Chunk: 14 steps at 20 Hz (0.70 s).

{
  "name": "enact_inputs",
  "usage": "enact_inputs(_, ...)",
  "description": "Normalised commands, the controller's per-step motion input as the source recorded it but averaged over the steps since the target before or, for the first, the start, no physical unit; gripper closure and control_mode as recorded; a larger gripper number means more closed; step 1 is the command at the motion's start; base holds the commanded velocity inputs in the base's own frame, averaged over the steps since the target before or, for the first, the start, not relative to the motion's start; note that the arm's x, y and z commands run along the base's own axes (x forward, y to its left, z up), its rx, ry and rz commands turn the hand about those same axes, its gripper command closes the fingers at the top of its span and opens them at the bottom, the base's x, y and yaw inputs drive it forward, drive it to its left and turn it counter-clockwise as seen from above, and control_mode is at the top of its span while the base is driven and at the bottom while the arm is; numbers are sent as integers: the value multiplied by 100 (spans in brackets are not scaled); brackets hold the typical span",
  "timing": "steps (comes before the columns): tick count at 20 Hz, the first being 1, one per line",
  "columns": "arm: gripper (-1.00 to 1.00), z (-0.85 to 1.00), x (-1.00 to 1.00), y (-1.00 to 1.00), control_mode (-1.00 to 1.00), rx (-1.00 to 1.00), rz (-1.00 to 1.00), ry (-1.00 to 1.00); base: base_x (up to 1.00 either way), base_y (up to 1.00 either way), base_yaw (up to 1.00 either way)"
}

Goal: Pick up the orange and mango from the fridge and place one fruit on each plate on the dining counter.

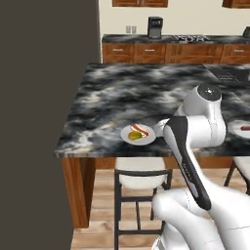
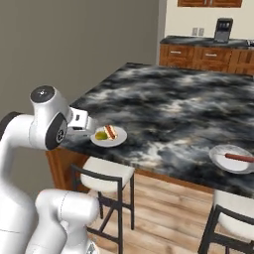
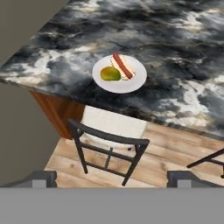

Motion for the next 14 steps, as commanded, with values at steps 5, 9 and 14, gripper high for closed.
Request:
enact_inputs(5, -100, 0, 0, 0, 100, 0, 0, 0, -96, -63, -17)
enact_inputs(9, -100, 0, 0, 0, 100, 0, 0, 0, -52, -100, -18)
enact_inputs(14, -100, 0, 0, 0, 100, 0, 0, 0, -15, -100, -21)
